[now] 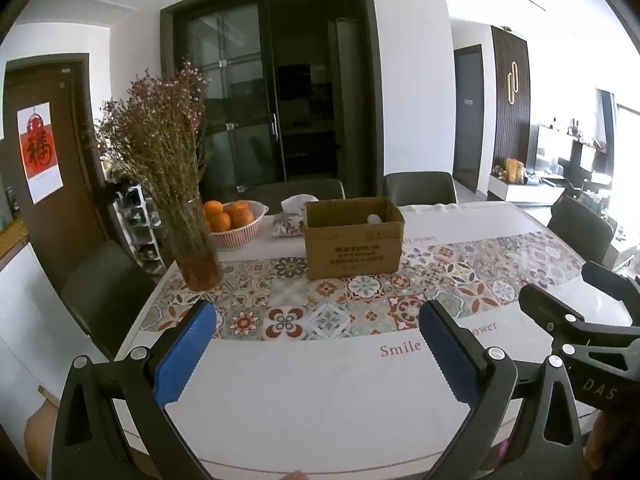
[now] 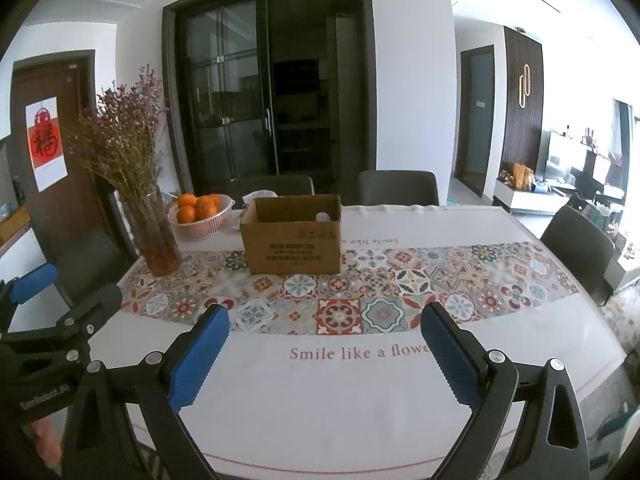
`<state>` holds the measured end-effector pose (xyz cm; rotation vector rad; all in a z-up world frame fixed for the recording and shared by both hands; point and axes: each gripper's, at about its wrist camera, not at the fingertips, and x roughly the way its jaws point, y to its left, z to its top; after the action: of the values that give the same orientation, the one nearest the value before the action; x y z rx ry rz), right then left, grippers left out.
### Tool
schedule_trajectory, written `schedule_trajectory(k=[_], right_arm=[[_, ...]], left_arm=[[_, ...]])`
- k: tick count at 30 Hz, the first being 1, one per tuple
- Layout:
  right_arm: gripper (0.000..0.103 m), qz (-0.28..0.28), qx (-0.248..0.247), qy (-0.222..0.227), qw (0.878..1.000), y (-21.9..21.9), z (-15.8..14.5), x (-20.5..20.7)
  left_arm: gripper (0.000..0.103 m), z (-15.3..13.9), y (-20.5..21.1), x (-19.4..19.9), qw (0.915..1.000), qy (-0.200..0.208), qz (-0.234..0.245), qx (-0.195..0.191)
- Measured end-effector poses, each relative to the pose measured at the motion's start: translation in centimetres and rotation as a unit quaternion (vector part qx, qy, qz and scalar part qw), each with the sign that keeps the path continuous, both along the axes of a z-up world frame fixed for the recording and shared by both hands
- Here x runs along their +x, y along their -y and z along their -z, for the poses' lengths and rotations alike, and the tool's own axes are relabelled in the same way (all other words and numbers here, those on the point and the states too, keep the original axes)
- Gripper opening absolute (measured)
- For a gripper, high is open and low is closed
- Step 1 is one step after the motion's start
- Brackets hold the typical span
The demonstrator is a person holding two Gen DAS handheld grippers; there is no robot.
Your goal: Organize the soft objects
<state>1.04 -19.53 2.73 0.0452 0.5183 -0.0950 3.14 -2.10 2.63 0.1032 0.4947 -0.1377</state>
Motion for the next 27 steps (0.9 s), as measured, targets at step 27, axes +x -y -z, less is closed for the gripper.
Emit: schedule_trajectory(k=[27], right_arm=[[0.098, 0.002, -0.001, -0.006, 1.000, 0.5, 0.4, -2.2]], left_arm=[[0.103, 0.3, 0.2, -2.1, 0.9999, 0.000, -0.005, 0.016]])
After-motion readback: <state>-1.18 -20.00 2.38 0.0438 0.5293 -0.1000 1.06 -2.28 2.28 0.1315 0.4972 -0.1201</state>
